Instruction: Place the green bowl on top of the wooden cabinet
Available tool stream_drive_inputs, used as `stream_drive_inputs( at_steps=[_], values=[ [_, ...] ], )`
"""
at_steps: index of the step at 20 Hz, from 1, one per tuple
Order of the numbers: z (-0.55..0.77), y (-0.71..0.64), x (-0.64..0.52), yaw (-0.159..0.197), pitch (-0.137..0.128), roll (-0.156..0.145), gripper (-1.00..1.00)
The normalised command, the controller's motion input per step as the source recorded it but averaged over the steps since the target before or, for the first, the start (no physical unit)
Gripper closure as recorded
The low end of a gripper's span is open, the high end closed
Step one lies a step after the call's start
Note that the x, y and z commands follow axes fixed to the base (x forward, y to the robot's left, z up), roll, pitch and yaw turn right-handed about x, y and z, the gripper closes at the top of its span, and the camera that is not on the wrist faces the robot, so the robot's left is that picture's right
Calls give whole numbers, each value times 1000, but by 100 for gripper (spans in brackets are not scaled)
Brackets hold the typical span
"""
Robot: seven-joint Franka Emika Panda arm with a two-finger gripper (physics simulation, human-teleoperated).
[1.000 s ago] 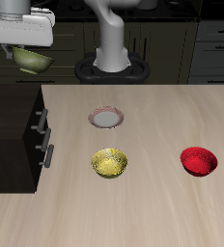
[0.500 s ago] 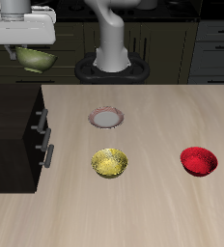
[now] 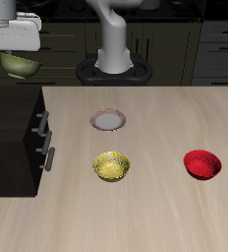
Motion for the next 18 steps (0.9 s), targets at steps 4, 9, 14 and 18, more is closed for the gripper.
stream_drive_inputs(
  at_steps=[4,9,14,18],
  values=[
    [-122,-68,-46,2,8,-9,100],
    [-151,-18,0,10,19,-8,100],
    [-305,26,68,-1,42,-10,100],
    [-195,13,50,0,21,-4,100]
  ],
)
